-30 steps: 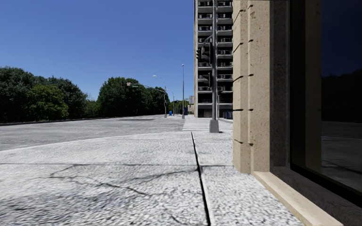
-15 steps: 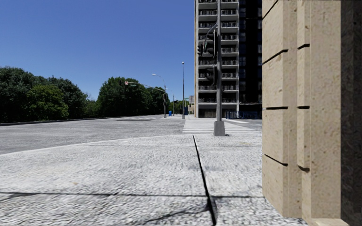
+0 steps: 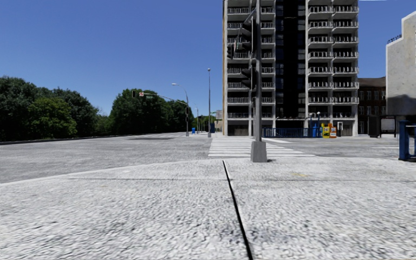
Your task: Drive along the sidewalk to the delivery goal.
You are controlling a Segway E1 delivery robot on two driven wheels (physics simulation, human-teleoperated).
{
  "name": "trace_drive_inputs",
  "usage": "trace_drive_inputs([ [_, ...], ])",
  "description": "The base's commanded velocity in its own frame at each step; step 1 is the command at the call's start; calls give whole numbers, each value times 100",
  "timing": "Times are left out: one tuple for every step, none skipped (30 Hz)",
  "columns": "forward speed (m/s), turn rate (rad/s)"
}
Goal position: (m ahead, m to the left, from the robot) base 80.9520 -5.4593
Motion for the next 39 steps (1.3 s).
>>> trace_drive_inputs([
  [200, -22],
  [200, -22],
  [200, -22],
  [200, -22],
  [200, -22],
  [200, -22],
  [200, -24],
  [200, -24],
  [200, -29],
  [200, -31],
  [200, -31],
  [200, -31],
  [200, -31],
  [200, -31],
  [200, -31],
  [200, -31],
  [200, -31],
  [200, -31],
  [200, -31],
  [200, -31],
  [200, -31],
  [200, -31],
  [200, -31],
  [200, -28],
  [200, -11],
  [200, -11],
  [200, 0],
  [200, 0],
  [200, 0],
  [200, 0],
  [200, 0],
  [200, 0],
  [200, 0],
  [200, 0],
  [200, 0],
  [200, 0],
  [200, 0],
  [200, 0],
  [200, 0],
])
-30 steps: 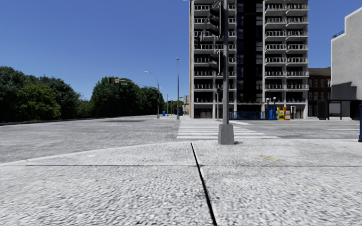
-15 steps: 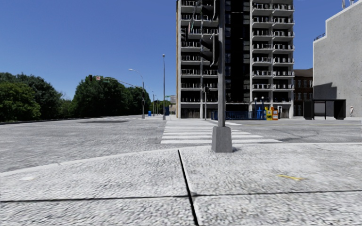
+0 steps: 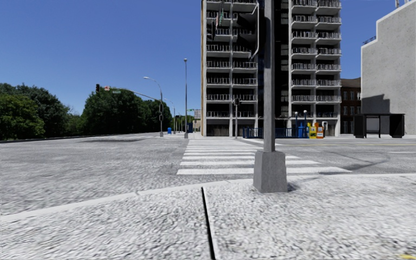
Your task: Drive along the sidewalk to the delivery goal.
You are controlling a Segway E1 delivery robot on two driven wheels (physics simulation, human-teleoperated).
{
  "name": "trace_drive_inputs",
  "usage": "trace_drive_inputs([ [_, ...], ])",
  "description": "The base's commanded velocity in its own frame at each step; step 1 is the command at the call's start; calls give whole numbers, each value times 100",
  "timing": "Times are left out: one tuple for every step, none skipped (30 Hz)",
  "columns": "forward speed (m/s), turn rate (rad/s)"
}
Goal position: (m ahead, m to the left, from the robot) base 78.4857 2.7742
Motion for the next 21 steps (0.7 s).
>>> trace_drive_inputs([
  [200, 0],
  [200, 0],
  [200, 0],
  [200, 0],
  [200, 0],
  [200, 0],
  [200, 0],
  [200, 0],
  [200, 0],
  [200, 0],
  [200, 0],
  [200, 0],
  [200, 0],
  [200, 0],
  [200, 0],
  [200, 0],
  [200, 0],
  [200, 0],
  [200, 0],
  [200, 0],
  [200, 0],
])
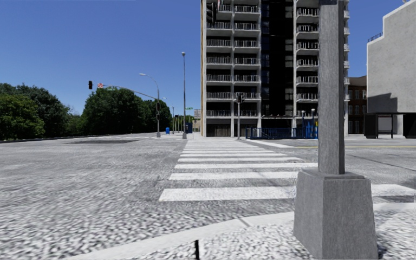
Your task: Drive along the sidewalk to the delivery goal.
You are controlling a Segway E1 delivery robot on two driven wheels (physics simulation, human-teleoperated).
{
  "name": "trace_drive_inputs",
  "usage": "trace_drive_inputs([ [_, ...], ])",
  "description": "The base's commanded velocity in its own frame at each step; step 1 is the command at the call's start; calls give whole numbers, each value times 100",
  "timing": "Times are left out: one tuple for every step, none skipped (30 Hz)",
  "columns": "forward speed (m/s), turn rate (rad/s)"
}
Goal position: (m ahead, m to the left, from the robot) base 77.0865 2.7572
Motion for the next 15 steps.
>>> trace_drive_inputs([
  [200, 0],
  [200, 0],
  [200, 0],
  [200, 0],
  [200, 0],
  [200, 0],
  [200, 0],
  [200, 0],
  [200, 0],
  [200, 0],
  [200, 0],
  [200, 0],
  [188, 0],
  [188, 0],
  [167, 0],
])
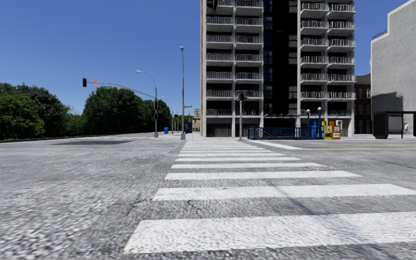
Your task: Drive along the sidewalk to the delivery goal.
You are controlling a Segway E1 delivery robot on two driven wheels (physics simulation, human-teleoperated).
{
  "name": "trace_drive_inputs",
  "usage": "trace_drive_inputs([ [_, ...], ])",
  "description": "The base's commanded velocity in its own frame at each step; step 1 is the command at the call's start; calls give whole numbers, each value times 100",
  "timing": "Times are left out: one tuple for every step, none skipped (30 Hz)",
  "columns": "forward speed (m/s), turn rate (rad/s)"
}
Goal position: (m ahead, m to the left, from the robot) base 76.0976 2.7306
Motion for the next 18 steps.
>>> trace_drive_inputs([
  [158, 0],
  [153, 0],
  [153, 0],
  [151, 0],
  [150, 0],
  [150, 0],
  [150, 0],
  [150, 0],
  [150, 0],
  [150, 0],
  [150, 0],
  [150, 0],
  [150, 0],
  [150, 0],
  [150, 0],
  [150, 0],
  [150, 0],
  [150, 0],
])
